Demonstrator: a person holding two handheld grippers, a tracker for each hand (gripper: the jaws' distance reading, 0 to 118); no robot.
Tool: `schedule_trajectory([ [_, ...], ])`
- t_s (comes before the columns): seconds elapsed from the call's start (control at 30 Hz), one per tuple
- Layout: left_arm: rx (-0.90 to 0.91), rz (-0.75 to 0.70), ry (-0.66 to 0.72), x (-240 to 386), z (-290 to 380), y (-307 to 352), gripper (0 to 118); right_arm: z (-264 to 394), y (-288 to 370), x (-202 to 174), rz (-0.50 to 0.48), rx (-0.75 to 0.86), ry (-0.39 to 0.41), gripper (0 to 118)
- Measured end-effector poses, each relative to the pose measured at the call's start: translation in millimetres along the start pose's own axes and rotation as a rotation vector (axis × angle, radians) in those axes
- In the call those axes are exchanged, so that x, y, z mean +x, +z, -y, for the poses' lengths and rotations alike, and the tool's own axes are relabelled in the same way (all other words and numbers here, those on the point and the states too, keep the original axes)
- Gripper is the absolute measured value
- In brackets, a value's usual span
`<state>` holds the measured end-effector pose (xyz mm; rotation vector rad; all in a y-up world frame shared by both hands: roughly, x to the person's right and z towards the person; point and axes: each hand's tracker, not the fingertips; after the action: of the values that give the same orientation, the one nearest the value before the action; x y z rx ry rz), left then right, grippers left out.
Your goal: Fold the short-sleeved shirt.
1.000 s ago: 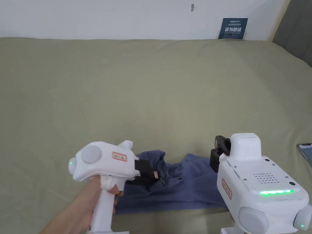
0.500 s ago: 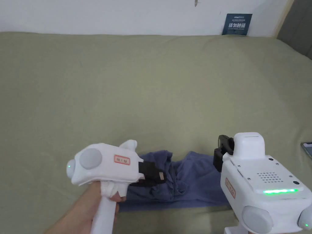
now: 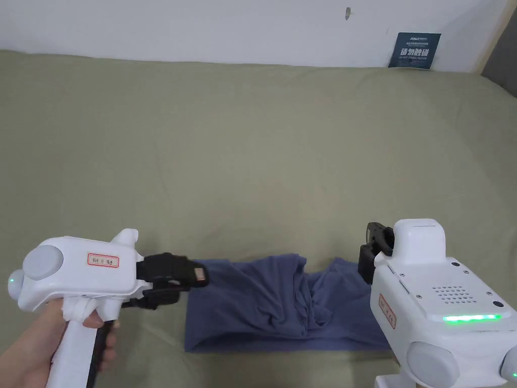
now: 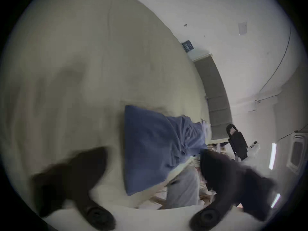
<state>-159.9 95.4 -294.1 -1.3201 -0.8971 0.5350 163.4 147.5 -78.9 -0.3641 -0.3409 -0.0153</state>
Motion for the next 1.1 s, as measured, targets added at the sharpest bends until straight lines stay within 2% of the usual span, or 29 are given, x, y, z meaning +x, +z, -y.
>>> schedule_trajectory([
  [0.03, -0.036, 0.024, 0.004, -1.9, -1.0, -7.5, 118, -0.2, -0.6, -0.3, -0.001, -0.002, 0.000, 0],
  [0.1, 0.007, 0.053, 0.023, -3.3, 1.0, -12.6, 112, -0.3, -1.6, -0.5, -0.003, -0.005, 0.003, 0],
  [0.2, -0.046, 0.113, 0.091, -10.2, -3.6, -32.8, 103, -0.1, -2.2, 0.0, -0.003, -0.010, 0.010, 0],
  [0.23, -0.050, 0.158, 0.111, -10.1, -3.5, -36.9, 84, 0.1, -2.1, 0.7, 0.000, -0.011, 0.014, 0],
  [0.27, -0.049, 0.163, 0.128, -11.2, -7.9, -44.1, 56, 0.2, -1.9, 1.6, 0.003, -0.012, 0.017, 0],
  [0.3, -0.048, 0.107, 0.125, -6.7, -6.3, -51.7, 16, -0.1, -1.5, 3.1, 0.003, -0.014, 0.017, 0],
  [0.33, -0.058, 0.003, 0.084, -3.1, -2.6, -62.2, 15, -0.6, -0.9, 4.5, 0.004, -0.014, 0.015, 0],
  [0.37, -0.060, -0.035, 0.062, 0.2, 3.1, -70.1, 14, -1.4, 0.2, 5.8, 0.007, -0.013, 0.014, 0],
  [0.43, -0.029, 0.063, 0.117, 0.7, -0.8, -57.5, 14, -4.0, 3.2, 8.3, 0.013, -0.012, 0.017, 0],
  [0.6, 0.056, -0.010, 0.117, 12.0, -5.5, -15.3, 12, -11.6, 9.1, 9.5, 0.011, 0.010, 0.022, 0],
  [0.83, 0.210, -0.195, 0.067, 10.4, -2.0, 111.0, 12, -26.3, 14.3, 2.2, -0.017, 0.056, 0.021, 0],
  [0.93, 0.279, -0.337, 0.015, 12.5, 4.8, 157.0, 12, -31.0, 11.6, -5.8, -0.035, 0.074, 0.022, 0],
  [1.1, 0.231, -0.374, -0.082, 37.0, 4.9, 155.7, 12, -35.4, 5.1, -19.6, -0.059, 0.085, 0.032, 0],
])
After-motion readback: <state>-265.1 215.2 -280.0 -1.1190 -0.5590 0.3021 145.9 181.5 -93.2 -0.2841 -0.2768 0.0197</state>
